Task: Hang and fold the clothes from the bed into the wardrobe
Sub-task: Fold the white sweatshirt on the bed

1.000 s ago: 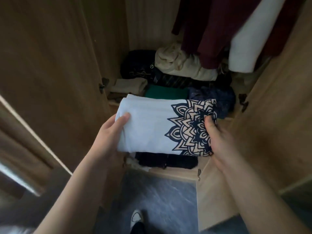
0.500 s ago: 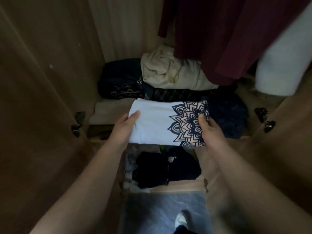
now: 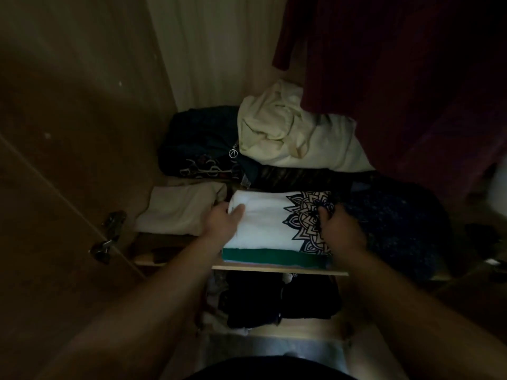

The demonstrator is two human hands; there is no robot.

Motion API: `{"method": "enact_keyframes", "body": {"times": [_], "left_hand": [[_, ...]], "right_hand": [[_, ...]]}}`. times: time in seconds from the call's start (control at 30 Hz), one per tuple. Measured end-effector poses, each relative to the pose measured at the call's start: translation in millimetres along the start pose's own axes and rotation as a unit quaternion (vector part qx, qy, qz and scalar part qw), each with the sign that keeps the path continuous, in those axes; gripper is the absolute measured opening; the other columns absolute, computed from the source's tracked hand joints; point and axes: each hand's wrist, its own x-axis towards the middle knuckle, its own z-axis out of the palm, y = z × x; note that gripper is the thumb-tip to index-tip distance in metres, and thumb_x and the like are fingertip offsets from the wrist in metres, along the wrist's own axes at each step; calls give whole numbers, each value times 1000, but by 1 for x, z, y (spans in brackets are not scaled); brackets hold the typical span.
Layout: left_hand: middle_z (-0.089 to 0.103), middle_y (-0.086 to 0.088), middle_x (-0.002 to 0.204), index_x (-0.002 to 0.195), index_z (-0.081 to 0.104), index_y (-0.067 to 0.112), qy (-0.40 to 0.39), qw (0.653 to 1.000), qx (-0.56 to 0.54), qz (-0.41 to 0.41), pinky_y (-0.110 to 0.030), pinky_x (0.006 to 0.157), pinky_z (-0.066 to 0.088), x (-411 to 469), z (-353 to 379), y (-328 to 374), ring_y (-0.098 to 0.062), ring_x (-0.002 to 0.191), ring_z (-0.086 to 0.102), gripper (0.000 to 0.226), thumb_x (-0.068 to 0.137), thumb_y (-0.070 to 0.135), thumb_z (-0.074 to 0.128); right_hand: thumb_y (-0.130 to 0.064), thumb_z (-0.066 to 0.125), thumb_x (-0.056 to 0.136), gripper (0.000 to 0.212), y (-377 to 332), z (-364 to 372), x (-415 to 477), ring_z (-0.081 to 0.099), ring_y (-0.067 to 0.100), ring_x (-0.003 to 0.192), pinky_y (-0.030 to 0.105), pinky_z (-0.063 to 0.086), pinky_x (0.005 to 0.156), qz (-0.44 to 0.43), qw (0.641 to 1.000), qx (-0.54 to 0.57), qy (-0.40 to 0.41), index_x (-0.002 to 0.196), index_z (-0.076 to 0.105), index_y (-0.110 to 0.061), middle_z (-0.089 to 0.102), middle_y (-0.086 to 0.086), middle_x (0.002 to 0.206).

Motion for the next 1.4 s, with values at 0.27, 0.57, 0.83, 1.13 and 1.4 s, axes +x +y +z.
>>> {"method": "enact_keyframes", "body": {"times": [0.27,0.57,0.83,1.13,1.4], "left_hand": [[54,-11,137,142,44,13,155,934,222,233,-43,102,43,-22,-7,28,-30,128,48,50,97,34,50],[4,4,168,156,2,47,-37,889,380,254,-46,124,1,-24,28,10,-22,154,-2,64,98,66,19],[-6,4,168,157,-3,44,-110,883,394,231,-47,123,-6,-28,17,34,-22,153,-9,64,99,65,16],[12,-3,167,158,10,34,-44,894,319,312,-50,122,6,-90,-7,71,-27,153,4,65,100,57,29],[4,1,168,158,5,35,-83,868,303,385,-50,124,1,-223,31,54,-21,154,-7,69,99,53,35]], "right_hand": [[-35,46,99,47,-5,-15,-7,43,33,128,46,40,105,-220,962,-1,161,137,46,-9,47,16,139],[-53,26,99,67,-11,31,-9,12,31,151,50,9,122,-287,938,-186,-51,158,16,-24,12,10,166],[-52,36,100,64,-15,16,-14,15,30,150,42,7,122,-275,947,-153,-58,157,24,-24,18,9,165],[-29,52,96,60,-5,-63,-102,21,30,149,47,24,120,-237,966,-80,68,153,35,-16,31,10,160],[-37,46,96,65,79,-102,-234,17,24,150,44,27,119,-122,981,-132,77,155,23,-23,26,3,162]]}}
